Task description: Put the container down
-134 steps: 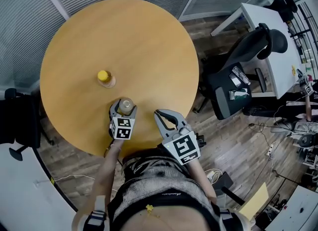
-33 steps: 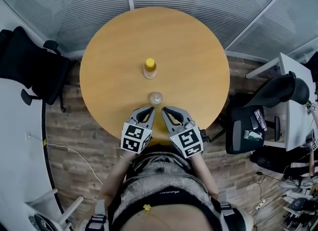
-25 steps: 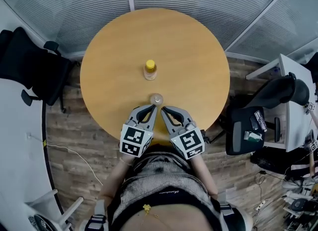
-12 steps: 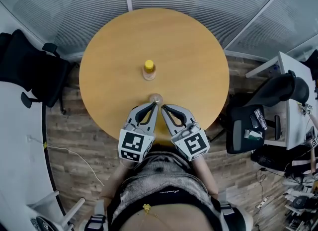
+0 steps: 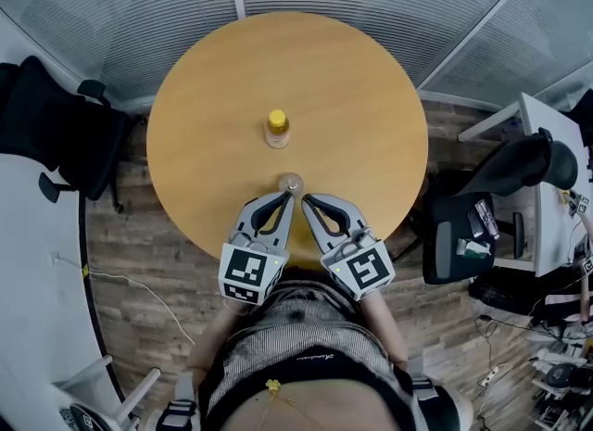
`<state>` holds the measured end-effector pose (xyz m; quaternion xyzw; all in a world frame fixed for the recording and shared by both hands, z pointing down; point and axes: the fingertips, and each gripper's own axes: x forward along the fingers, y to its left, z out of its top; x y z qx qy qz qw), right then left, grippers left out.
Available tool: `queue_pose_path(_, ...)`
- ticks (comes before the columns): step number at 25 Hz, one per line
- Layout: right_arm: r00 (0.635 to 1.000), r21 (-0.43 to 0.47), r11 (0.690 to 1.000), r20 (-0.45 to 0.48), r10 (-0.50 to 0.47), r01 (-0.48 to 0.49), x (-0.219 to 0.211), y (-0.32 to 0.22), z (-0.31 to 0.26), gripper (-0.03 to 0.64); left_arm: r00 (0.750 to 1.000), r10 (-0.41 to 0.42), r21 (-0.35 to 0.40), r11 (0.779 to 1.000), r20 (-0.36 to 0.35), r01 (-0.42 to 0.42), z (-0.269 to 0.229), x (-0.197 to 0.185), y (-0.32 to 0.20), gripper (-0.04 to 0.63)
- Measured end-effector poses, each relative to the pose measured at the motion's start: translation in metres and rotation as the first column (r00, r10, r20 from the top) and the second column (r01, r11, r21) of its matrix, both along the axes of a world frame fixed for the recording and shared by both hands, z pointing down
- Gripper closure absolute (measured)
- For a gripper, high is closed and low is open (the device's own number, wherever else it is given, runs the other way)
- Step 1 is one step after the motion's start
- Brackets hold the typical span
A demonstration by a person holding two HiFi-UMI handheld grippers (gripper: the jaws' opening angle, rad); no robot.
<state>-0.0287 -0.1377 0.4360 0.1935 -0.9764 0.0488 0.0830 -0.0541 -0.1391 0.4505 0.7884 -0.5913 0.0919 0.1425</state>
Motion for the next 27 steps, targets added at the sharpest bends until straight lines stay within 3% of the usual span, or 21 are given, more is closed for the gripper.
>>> queue_pose_path(27,1.000,-0.034,0.999,-0.003,-0.016,0.016,0.003,-0.001,0.008,0.592,1.000,-0.011,-0.034,0.999,0.002,0.011,0.011,0.000,-0.003,0.572)
